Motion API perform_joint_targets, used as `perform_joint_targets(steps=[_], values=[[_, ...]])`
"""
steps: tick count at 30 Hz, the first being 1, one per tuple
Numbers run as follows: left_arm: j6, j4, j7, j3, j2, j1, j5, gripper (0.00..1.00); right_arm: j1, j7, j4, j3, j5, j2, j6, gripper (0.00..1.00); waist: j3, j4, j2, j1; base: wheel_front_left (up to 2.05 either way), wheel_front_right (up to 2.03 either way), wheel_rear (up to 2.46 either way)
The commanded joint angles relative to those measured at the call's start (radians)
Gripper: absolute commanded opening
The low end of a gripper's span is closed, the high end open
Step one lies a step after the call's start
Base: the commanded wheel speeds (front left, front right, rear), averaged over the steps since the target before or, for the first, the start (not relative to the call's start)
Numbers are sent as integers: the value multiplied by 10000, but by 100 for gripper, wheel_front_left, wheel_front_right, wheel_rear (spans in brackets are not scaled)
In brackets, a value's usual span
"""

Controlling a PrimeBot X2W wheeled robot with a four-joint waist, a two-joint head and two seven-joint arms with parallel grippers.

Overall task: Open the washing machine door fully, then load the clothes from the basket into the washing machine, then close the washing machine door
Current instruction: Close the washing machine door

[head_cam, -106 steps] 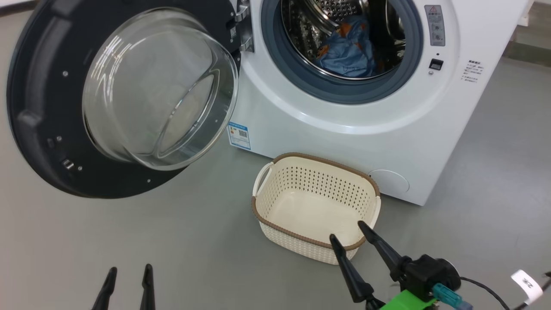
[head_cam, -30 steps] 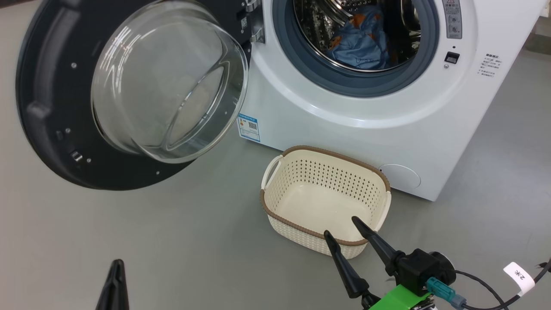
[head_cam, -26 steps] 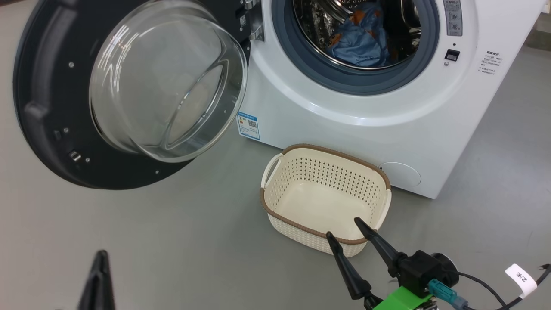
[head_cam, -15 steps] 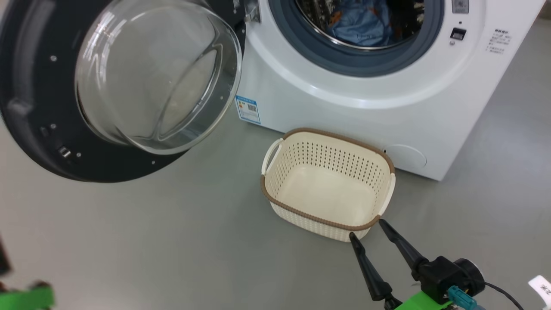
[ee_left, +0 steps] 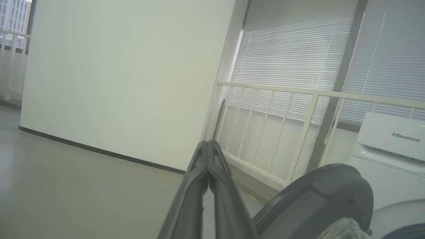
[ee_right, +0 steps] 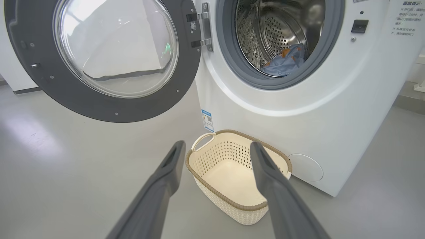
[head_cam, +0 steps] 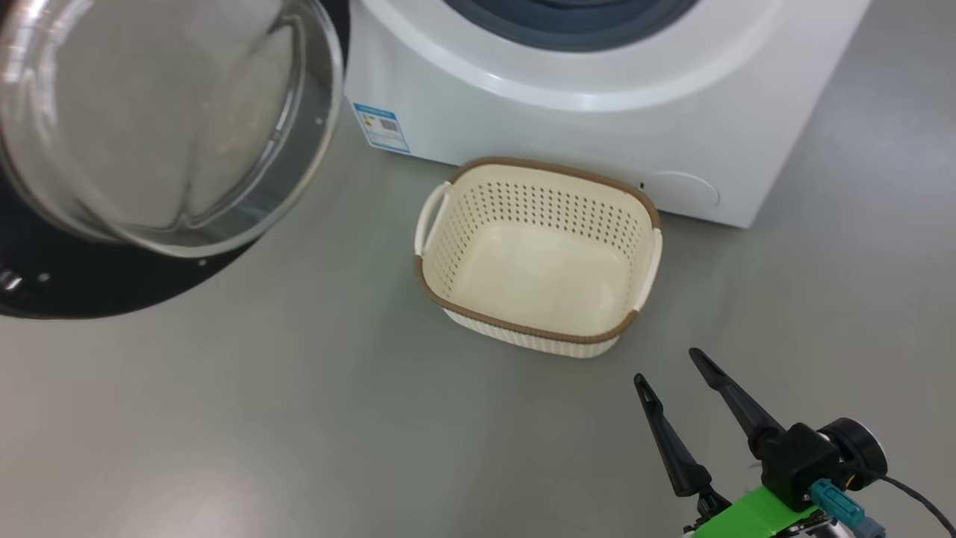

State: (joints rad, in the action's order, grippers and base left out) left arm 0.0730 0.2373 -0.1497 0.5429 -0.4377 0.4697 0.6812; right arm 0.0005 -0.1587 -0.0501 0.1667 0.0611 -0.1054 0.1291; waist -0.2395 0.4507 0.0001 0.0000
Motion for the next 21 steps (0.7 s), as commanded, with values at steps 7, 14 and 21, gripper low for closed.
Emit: perform_joint_targets(steps=[7, 14, 21], values=[[-136, 2642, 992, 746, -1679, 2264, 1261, 0, -407, 134, -500, 457, -18, -210, 16, 100, -798, -902, -1, 0, 0, 0, 0], [-474, 5369, 1616, 816, -2601, 3363, 1472, 0, -523, 130, -509, 487, -11, -247, 16, 100, -949, -1339, -1, 0, 0, 0, 0], [-774, 7321, 2420, 2315, -2806, 4599, 3243, 0, -593, 73, -484, 518, 149, -145, 16, 100, -1060, -1593, -1, 0, 0, 0, 0]])
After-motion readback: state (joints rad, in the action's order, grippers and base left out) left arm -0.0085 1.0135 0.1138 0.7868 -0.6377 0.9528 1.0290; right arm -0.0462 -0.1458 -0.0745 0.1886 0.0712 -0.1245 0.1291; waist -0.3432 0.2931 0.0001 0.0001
